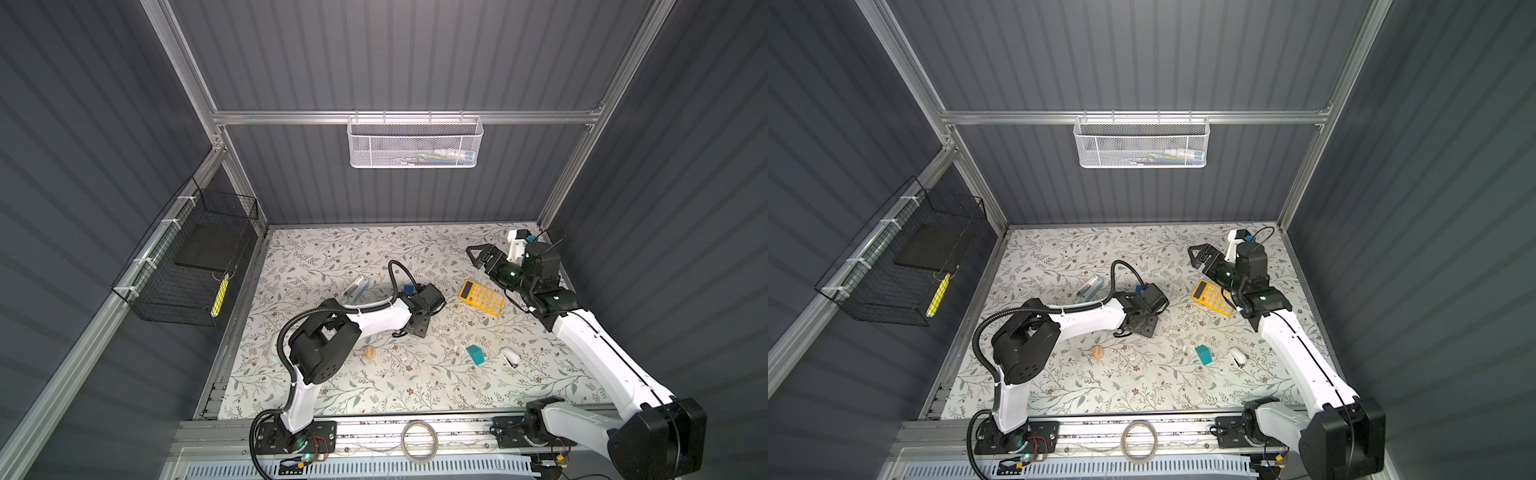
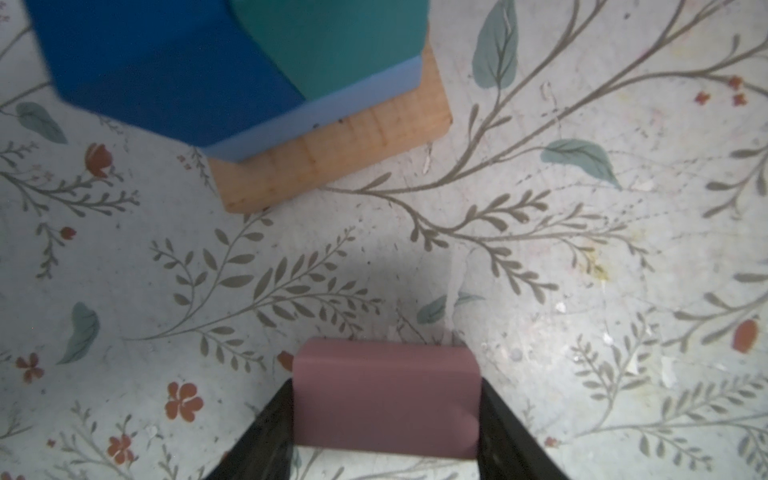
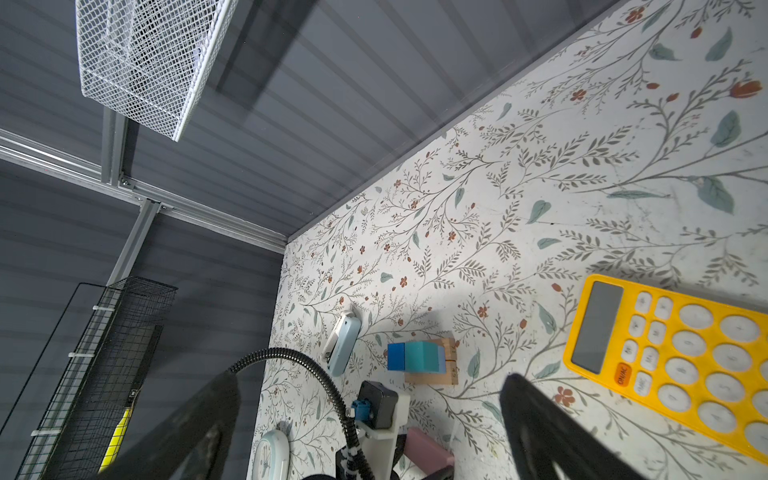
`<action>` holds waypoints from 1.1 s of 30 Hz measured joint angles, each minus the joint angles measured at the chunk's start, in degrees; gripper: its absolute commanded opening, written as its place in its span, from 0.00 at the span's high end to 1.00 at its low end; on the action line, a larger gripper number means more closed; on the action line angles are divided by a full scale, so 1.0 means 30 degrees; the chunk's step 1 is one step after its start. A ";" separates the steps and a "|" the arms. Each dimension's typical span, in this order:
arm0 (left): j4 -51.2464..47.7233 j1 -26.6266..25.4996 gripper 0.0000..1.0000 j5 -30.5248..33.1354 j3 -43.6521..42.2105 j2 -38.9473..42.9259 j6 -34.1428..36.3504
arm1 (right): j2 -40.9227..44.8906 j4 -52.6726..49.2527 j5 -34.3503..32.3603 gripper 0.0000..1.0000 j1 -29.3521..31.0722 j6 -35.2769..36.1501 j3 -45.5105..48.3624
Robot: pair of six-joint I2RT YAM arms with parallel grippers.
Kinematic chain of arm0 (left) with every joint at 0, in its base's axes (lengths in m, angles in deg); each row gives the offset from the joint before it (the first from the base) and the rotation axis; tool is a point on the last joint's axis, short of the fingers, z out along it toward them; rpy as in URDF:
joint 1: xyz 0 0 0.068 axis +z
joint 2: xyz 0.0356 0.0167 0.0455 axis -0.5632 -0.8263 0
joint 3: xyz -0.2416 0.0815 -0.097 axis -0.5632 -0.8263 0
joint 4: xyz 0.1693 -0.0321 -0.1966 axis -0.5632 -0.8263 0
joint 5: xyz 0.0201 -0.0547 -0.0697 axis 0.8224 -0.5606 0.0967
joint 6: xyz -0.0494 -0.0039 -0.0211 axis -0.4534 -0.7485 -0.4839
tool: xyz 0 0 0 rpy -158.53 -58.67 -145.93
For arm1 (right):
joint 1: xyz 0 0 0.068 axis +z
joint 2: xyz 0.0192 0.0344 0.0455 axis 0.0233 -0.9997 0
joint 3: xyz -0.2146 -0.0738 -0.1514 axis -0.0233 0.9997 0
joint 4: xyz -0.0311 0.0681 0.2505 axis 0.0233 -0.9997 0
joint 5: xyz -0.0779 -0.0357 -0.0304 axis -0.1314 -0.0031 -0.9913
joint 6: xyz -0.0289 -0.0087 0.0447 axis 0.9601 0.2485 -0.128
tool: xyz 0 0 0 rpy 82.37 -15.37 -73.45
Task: Build the wood block tower
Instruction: 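Lift the pink block with the left gripper toward the stack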
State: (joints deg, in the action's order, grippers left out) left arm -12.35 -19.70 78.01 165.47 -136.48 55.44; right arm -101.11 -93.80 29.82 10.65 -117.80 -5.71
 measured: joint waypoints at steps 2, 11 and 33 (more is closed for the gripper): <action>-0.0852 0.0000 0.41 0.0000 0.0663 0.0000 -0.0058 | 0.0000 0.0000 0.0007 0.01 0.0000 0.0000 0.0000; -0.3934 0.0000 0.41 0.0838 0.5253 0.0321 -0.0240 | -0.0160 0.0007 0.0168 0.01 -0.0022 0.0000 0.0000; -0.8415 0.1581 0.41 0.1719 1.2138 -0.2951 -0.1756 | -0.0313 0.0015 0.0291 0.01 -0.0765 0.0022 0.0175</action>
State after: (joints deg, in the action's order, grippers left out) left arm -37.59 -14.95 83.17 201.88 -145.33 50.17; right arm -102.05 -93.76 30.69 8.36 -117.73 -5.18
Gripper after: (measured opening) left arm 0.619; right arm 0.992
